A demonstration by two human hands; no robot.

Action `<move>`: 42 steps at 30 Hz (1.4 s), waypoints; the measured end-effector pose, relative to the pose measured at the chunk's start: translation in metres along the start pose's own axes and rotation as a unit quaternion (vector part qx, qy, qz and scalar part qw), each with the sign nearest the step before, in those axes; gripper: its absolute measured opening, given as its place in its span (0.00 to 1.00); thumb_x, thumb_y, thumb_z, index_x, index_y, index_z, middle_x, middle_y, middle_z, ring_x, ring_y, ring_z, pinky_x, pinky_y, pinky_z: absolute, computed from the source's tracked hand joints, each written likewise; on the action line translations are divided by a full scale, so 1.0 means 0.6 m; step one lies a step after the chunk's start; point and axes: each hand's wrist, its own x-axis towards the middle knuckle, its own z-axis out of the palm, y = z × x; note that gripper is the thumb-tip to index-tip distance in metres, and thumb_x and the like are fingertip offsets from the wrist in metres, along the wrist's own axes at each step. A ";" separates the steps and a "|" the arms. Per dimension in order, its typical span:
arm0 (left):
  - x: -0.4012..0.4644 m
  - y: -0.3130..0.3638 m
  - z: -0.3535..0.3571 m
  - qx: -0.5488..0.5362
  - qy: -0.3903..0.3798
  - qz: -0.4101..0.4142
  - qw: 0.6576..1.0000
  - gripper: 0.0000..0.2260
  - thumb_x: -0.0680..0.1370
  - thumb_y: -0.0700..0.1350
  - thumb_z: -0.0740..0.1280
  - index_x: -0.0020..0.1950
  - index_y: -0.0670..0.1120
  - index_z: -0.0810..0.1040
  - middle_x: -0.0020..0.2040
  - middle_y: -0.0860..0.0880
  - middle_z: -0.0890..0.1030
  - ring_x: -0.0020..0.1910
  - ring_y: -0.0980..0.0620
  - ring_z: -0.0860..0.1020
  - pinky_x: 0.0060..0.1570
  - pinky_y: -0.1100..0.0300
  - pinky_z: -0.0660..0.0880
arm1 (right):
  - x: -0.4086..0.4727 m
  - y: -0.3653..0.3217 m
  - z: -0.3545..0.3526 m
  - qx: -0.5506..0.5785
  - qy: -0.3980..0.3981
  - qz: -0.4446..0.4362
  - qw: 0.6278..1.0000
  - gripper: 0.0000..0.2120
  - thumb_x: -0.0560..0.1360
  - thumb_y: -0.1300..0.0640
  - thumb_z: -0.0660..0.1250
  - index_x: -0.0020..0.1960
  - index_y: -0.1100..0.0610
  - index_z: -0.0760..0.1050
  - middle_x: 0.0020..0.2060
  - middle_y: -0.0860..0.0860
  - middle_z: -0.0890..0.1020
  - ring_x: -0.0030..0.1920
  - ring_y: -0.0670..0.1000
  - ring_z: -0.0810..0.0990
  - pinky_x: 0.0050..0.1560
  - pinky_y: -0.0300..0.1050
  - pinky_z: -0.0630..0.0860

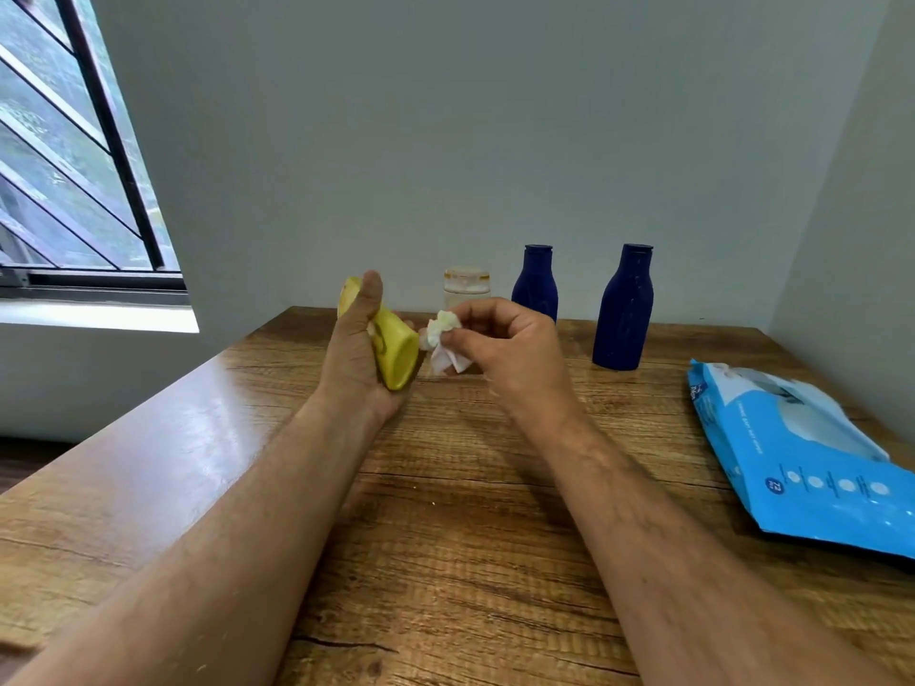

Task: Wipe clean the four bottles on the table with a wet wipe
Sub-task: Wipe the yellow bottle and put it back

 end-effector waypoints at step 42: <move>0.005 -0.028 -0.004 0.551 0.042 0.198 0.809 0.26 0.81 0.59 0.63 0.72 0.46 0.62 0.65 0.48 0.68 0.63 0.49 0.71 0.68 0.49 0.69 | 0.013 0.049 -0.013 -0.194 0.162 -0.006 0.968 0.07 0.74 0.59 0.73 0.50 0.50 0.79 0.41 0.44 0.81 0.42 0.43 0.81 0.41 0.42 0.82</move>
